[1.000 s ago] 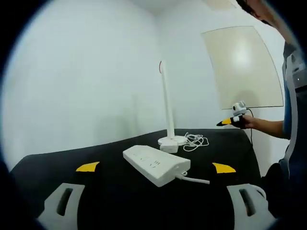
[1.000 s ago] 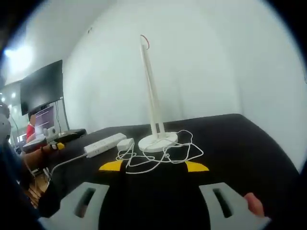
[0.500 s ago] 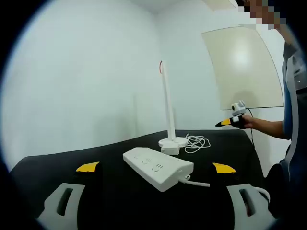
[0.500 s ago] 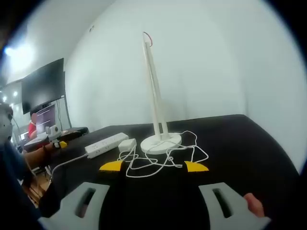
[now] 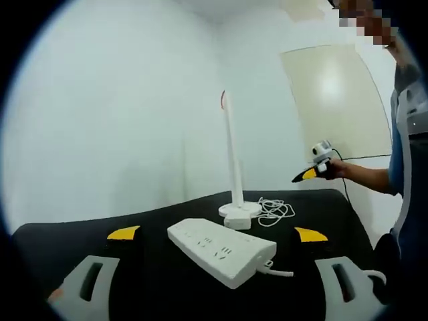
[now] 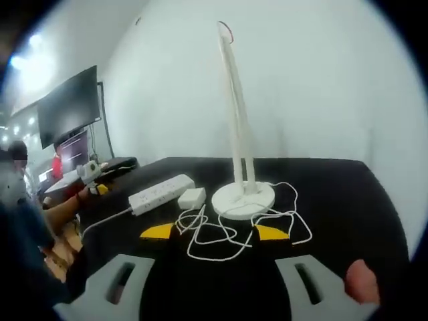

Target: Insert the desk lamp plug into the socket, turn on the power strip switch, turn on the lamp switch, then turn off the lamp switch, turn off the power strip switch, and remove the plug from the socket.

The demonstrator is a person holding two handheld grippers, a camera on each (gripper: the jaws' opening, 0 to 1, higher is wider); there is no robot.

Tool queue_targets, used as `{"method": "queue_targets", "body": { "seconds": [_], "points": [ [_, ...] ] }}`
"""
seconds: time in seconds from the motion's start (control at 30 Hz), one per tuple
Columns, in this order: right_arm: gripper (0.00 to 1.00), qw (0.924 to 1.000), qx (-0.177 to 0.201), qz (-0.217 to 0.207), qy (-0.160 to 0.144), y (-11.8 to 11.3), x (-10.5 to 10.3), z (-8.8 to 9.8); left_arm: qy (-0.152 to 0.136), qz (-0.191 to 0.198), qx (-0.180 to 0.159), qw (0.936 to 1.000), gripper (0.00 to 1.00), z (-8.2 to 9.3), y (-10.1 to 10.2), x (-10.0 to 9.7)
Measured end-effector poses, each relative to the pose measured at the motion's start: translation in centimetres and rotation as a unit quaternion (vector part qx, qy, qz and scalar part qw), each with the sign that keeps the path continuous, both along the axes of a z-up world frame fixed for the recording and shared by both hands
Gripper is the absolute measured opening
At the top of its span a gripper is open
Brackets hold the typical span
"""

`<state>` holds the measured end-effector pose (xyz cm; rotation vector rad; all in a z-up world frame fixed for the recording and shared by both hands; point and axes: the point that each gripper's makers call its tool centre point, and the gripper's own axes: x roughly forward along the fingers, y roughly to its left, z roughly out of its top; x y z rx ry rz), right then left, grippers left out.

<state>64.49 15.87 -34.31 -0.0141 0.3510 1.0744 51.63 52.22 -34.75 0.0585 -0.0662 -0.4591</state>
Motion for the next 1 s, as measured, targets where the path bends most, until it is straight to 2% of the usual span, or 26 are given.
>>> {"method": "queue_targets", "body": {
  "seconds": [0.07, 0.13, 0.3, 0.5, 0.77, 1.0],
  "points": [
    [0.46, 0.9997, -0.013, 0.014, 0.017, 0.9, 0.2, -0.1, -0.005, 0.001, 0.006, 1.0000, 0.86, 0.0, 0.2, 0.4],
    [0.46, 0.9987, -0.035, 0.031, 0.021, 2.0, 0.7, -0.4, -0.007, -0.004, 0.012, 0.9999, 0.86, 0.0, 0.2, 1.0],
    [0.45, 0.9961, -0.051, 0.058, 0.043, 4.8, 1.1, -0.4, -0.006, -0.011, 0.021, 0.9997, 0.87, -0.1, -0.2, 2.5],
    [0.39, 0.9919, -0.072, 0.090, 0.054, 7.8, 1.4, -0.5, 0.002, -0.030, 0.018, 0.9994, 0.87, 0.1, -0.8, 3.9],
    [0.37, 0.9891, -0.078, 0.098, 0.078, 10.1, 2.5, -0.8, 0.004, -0.031, 0.056, 0.9979, 0.89, -0.7, -0.7, 5.3],
    [0.33, 0.9861, -0.090, 0.112, 0.084, 11.7, 2.9, -1.2, 0.022, -0.032, 0.055, 0.9977, 0.88, -2.2, -0.2, 5.8]
  ]
}}
